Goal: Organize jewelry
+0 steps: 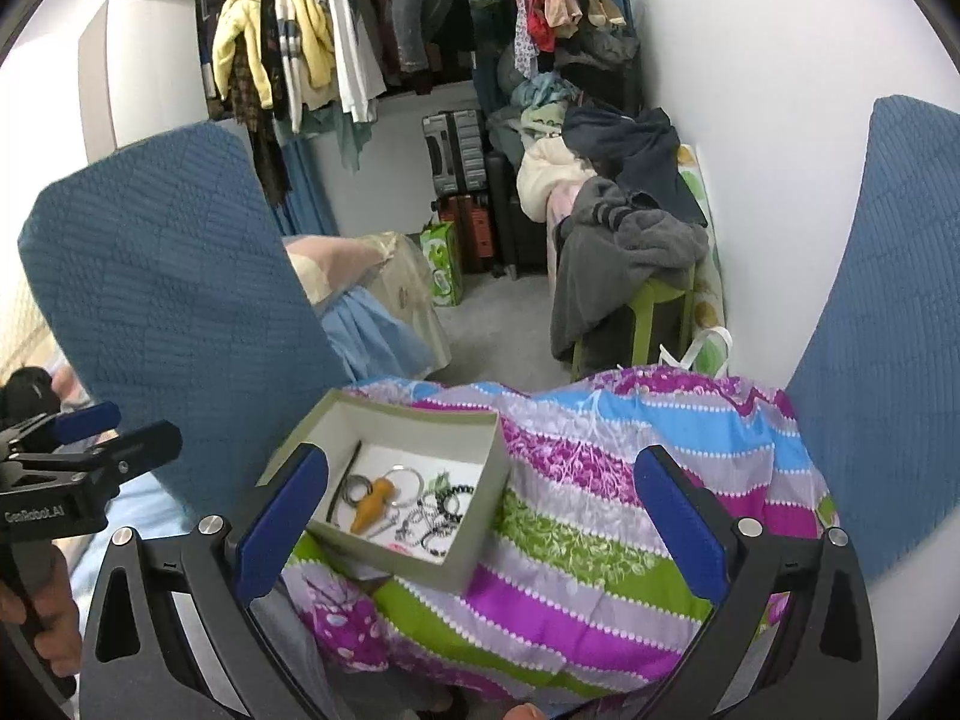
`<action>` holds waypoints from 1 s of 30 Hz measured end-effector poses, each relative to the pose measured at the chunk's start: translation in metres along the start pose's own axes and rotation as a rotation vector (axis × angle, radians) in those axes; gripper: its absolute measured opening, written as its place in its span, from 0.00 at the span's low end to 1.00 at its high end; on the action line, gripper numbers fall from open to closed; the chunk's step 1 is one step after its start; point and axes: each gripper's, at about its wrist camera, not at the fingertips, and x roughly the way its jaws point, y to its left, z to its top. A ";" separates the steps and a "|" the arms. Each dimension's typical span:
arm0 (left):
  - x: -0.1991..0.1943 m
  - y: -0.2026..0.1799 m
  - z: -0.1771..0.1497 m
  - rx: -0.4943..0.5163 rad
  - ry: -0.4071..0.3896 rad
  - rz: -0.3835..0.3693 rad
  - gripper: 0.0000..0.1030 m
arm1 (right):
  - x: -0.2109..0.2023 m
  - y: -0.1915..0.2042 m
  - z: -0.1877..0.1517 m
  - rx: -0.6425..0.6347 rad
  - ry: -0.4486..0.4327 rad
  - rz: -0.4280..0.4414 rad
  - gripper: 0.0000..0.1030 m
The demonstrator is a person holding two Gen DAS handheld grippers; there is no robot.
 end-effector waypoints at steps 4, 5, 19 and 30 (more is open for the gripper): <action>0.003 -0.001 -0.010 -0.003 0.028 -0.011 1.00 | 0.004 0.004 -0.012 -0.010 0.035 -0.006 1.00; 0.004 -0.001 -0.012 -0.007 0.034 -0.013 1.00 | 0.005 0.005 -0.014 -0.017 0.042 -0.014 1.00; 0.006 0.000 -0.016 -0.009 0.048 -0.001 1.00 | 0.015 0.004 -0.030 -0.009 0.071 -0.022 1.00; 0.006 -0.002 -0.015 0.008 0.046 0.003 1.00 | 0.016 0.006 -0.033 -0.013 0.069 -0.029 1.00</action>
